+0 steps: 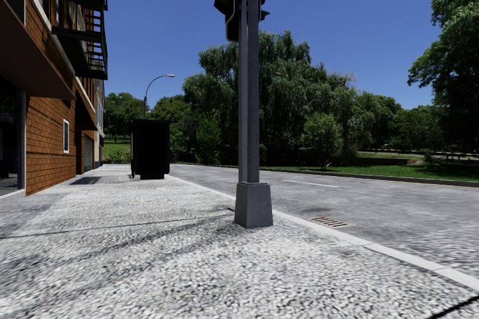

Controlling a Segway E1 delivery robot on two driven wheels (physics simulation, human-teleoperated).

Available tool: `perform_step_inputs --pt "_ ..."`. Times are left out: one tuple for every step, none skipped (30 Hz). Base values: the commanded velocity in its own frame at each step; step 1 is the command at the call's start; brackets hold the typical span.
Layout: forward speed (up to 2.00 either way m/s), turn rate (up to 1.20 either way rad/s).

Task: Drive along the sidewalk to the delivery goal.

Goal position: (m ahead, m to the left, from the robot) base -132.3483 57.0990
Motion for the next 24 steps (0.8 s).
perform_step_inputs --pt "0.0 0.0" --pt "0.0 0.0" --pt "0.0 0.0" --pt "0.0 0.0" --pt "0.0 0.0" --pt "0.0 0.0" --pt "0.0 0.0" --pt "0.0 0.0" --pt "0.0 0.0" --pt "0.0 0.0" --pt "0.0 0.0" --pt "0.0 0.0" --pt "0.0 0.0" --pt "0.0 0.0" --pt "0.0 0.0" --pt "0.0 0.0" --pt "0.0 0.0" --pt "0.0 0.0" --pt "0.0 0.0" --pt "0.0 0.0" --pt "0.0 0.0" --pt "0.0 0.0" --pt "0.0 0.0" --pt "0.0 0.0"
